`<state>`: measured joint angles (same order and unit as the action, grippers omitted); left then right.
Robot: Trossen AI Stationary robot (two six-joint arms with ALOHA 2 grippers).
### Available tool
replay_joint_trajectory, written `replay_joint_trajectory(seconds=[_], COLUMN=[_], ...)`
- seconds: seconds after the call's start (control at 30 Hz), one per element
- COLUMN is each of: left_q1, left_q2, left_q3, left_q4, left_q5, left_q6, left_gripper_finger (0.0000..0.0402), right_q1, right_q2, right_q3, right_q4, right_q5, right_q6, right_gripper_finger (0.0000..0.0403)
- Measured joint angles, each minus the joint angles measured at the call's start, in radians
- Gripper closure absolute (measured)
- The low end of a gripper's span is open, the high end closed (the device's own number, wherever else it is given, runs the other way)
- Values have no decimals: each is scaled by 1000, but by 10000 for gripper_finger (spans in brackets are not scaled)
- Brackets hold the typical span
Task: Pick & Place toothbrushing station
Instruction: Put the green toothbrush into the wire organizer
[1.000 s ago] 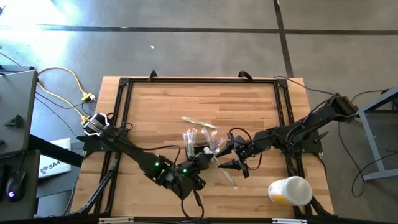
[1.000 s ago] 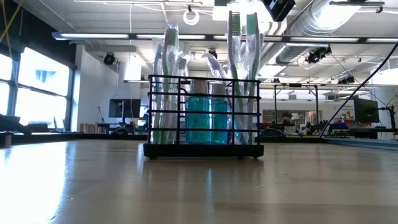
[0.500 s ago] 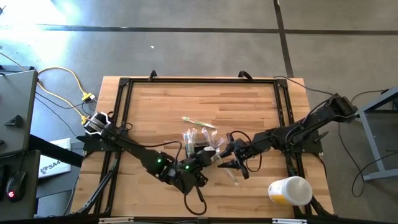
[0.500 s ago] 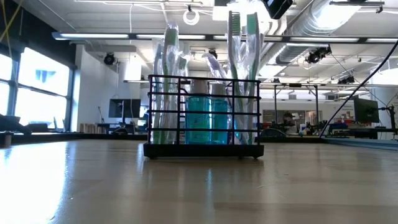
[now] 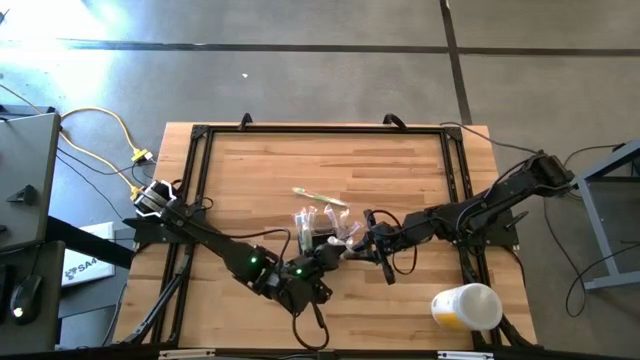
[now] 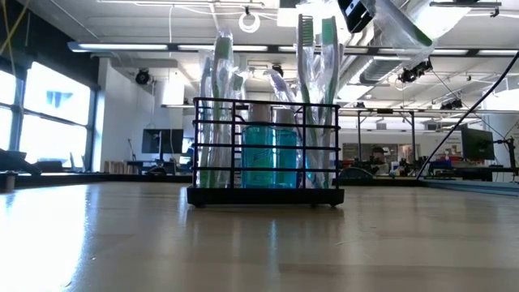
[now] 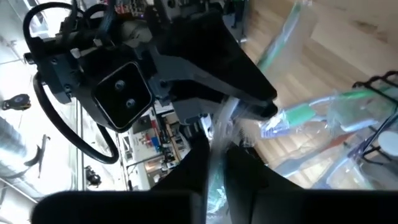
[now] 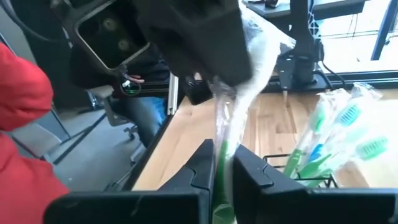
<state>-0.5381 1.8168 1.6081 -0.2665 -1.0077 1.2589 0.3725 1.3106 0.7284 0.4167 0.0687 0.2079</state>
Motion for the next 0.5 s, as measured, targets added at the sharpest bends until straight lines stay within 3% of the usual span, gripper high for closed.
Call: replay_joint_trajectory(seconds=[0.5], left_q1=[-43], left_q2=[-1], left_q3=[2], left_q4=[40], left_q5=[-10], left_q6=[91], left_gripper_finger=[219], right_q1=[12], right_q2=[-11], right_q3=[2], right_q4=[6], right_q5=[-1], right_q6=[-46], right_gripper_finger=[388])
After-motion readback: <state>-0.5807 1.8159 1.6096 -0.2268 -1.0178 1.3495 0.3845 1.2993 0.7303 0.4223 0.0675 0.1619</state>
